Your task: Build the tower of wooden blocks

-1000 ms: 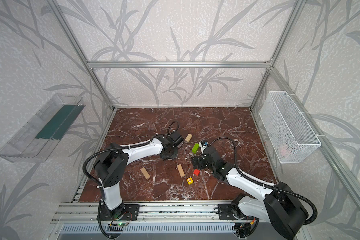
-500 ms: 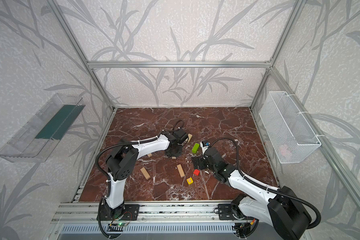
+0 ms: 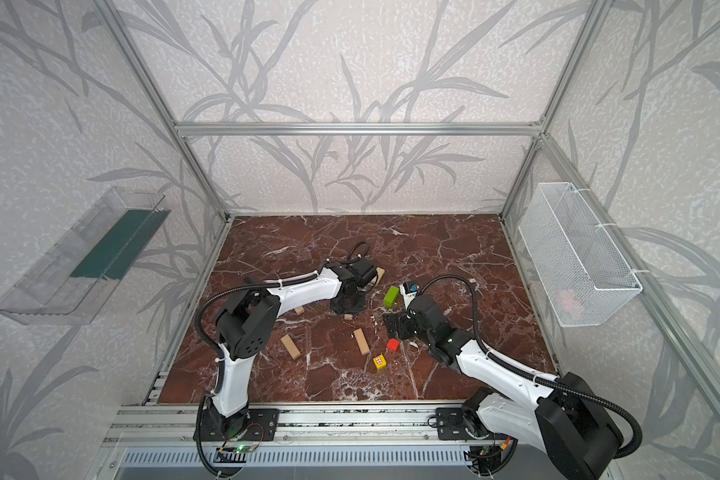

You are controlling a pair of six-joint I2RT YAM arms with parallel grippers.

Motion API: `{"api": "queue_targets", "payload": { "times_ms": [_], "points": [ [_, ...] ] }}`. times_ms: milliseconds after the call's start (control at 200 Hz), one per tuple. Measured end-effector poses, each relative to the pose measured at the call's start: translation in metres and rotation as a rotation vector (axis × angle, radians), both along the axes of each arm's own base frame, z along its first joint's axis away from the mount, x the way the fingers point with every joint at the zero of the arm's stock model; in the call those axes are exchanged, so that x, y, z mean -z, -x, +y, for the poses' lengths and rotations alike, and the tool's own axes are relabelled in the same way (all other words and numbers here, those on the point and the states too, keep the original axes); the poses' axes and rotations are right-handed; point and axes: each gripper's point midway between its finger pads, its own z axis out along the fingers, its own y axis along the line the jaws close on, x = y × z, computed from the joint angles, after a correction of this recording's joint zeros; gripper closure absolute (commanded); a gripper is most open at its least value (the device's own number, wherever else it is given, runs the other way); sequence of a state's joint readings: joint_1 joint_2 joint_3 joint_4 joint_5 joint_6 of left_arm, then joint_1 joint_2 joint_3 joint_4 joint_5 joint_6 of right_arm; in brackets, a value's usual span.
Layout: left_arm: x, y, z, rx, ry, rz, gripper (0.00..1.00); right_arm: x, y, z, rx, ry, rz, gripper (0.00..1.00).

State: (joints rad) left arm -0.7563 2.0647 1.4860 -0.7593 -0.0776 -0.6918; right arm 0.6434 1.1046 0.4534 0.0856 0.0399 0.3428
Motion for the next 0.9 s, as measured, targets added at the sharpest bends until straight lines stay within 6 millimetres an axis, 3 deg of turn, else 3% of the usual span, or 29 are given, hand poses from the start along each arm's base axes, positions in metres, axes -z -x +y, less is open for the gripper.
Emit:
{"api": "queue_targets", "payload": {
  "times_ms": [390, 615, 710, 900],
  "points": [
    [-0.006, 0.003, 0.003, 0.007, -0.004, 0.006, 0.54, -0.003, 0.003, -0.001, -0.010, -0.002, -0.015, 0.01],
    [-0.055, 0.014, 0.009, 0.016, 0.102, -0.091, 0.45, -0.008, 0.003, -0.011, 0.029, 0.036, -0.003, 0.00],
    [-0.075, 0.025, 0.019, 0.017, 0.154, -0.139, 0.42, -0.018, 0.003, -0.012, 0.033, 0.050, 0.012, 0.05],
    [-0.090, 0.053, 0.041, 0.021, 0.232, -0.197, 0.37, -0.036, 0.007, 0.000, -0.005, 0.092, 0.054, 0.11]
  ]
}}
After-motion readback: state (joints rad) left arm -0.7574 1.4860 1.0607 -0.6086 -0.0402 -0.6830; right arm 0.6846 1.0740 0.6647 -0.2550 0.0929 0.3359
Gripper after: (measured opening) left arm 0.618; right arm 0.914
